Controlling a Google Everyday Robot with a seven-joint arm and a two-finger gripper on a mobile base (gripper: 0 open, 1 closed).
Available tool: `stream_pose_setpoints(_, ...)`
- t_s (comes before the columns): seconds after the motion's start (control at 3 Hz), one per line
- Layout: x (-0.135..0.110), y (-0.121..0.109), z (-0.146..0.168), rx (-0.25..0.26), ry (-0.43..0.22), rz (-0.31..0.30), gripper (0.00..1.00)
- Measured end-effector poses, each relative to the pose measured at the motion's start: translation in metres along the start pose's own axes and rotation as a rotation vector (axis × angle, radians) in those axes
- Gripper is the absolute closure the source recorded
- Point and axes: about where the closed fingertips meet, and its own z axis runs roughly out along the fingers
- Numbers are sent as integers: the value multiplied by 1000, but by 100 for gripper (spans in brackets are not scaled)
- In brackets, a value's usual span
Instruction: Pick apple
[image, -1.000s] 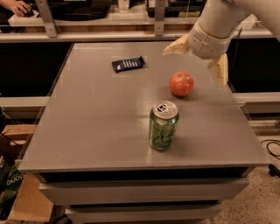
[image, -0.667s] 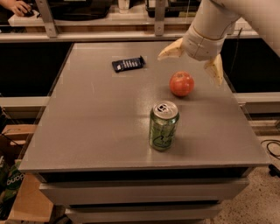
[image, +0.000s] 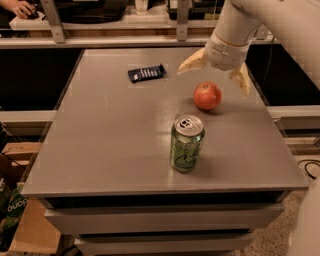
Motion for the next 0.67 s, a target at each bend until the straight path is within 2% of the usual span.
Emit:
stream_pose_setpoints(0.33,9,-1,7,-12,-18,-20,0)
stream_pose_setpoints(0.67,13,-1,10,-13,-22,-28,18)
